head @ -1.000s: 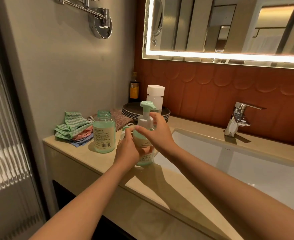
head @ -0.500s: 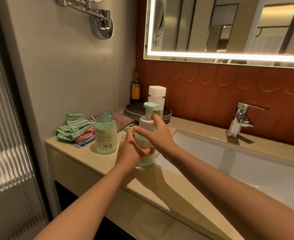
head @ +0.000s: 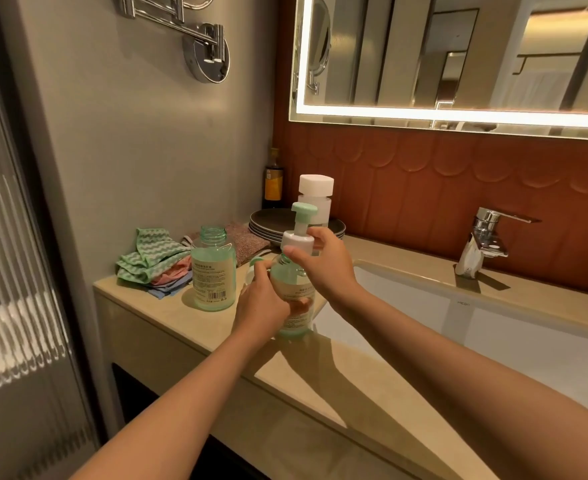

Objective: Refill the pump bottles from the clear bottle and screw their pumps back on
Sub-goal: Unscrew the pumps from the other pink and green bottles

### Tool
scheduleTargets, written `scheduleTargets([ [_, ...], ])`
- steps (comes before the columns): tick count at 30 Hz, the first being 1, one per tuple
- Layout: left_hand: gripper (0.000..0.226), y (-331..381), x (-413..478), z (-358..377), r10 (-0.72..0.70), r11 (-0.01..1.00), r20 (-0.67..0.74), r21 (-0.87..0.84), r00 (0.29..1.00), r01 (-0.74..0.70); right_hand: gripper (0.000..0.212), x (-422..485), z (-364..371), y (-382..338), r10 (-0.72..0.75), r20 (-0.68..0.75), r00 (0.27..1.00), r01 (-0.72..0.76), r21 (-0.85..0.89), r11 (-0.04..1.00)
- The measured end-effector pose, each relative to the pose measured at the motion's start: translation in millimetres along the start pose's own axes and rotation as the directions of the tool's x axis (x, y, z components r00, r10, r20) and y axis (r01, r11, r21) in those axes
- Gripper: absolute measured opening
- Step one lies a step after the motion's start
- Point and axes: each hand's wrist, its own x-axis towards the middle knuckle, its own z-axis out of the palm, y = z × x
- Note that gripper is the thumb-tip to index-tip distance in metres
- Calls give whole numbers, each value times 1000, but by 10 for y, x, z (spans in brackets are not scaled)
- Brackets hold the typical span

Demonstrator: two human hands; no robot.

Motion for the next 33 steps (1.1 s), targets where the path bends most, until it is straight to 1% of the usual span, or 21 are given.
scheduleTargets([
  [4, 72, 22, 14, -24, -1, 1000, 5, 29, 1000, 0, 57, 151, -198, -225, -75, -40, 996, 80, 127, 989],
  [6, 73, 20, 19, -58, 4, 998, -4, 58, 1000, -4, 54, 246, -336, -384, -101, -86, 991, 114, 176, 978],
  [9, 75, 2, 42, -123, 4, 996, -38, 86, 999, -1, 50, 402, -568, -590, -170, -242, 955, 228, 234, 945],
  [11, 76, -12, 62, -141, -8, 997, -64, 75, 998, 13, 48, 484, -680, -640, -194, -352, 916, 288, 237, 928],
  [12, 76, -17, 75, -141, -14, 997, -74, 69, 997, 19, 48, 515, -704, -626, -202, -374, 905, 300, 223, 928],
  [13, 76, -22, 90, -137, -20, 998, -84, 64, 996, 26, 47, 535, -711, -589, -209, -362, 908, 293, 193, 936],
  [15, 77, -39, 126, -117, -37, 998, -109, 45, 993, 42, 44, 566, -686, -424, -210, -245, 947, 235, 80, 969],
  [17, 78, -56, 166, -106, -55, 998, -148, 30, 987, 60, 38, 592, -647, -205, -137, -81, 987, 135, -37, 990],
  [18, 77, -63, 186, -104, -61, 997, -165, 32, 984, 67, 35, 599, -623, -102, -65, 6, 998, 66, -87, 994],
  [19, 77, -71, 206, -101, -65, 996, -175, 41, 982, 73, 33, 596, -590, -5, 23, 95, 995, -10, -133, 991],
  [20, 77, -77, 228, -100, -68, 996, -176, 51, 982, 78, 33, 582, -546, 93, 107, 179, 978, -75, -175, 982],
  [22, 77, -75, 276, -112, -73, 994, -167, 66, 983, 85, 35, 551, -433, 288, 220, 298, 929, -152, -235, 960],
  [24, 76, -75, 327, -137, -88, 993, -156, 58, 984, 98, 36, 524, -297, 456, 285, 346, 894, -199, -263, 944],
  [26, 79, -73, 377, -159, -107, 993, -139, 33, 984, 112, 35, 514, -163, 568, 317, 352, 881, -230, -266, 936],
  [31, 111, -35, 430, -166, -151, 988, -134, -37, 979, 148, 35, 534, 135, 659, 338, 349, 874, -269, -232, 935],
  [33, 117, 0, 417, -168, -134, 990, -149, -65, 980, 126, 35, 535, 194, 681, 363, 328, 872, -292, -246, 924],
])
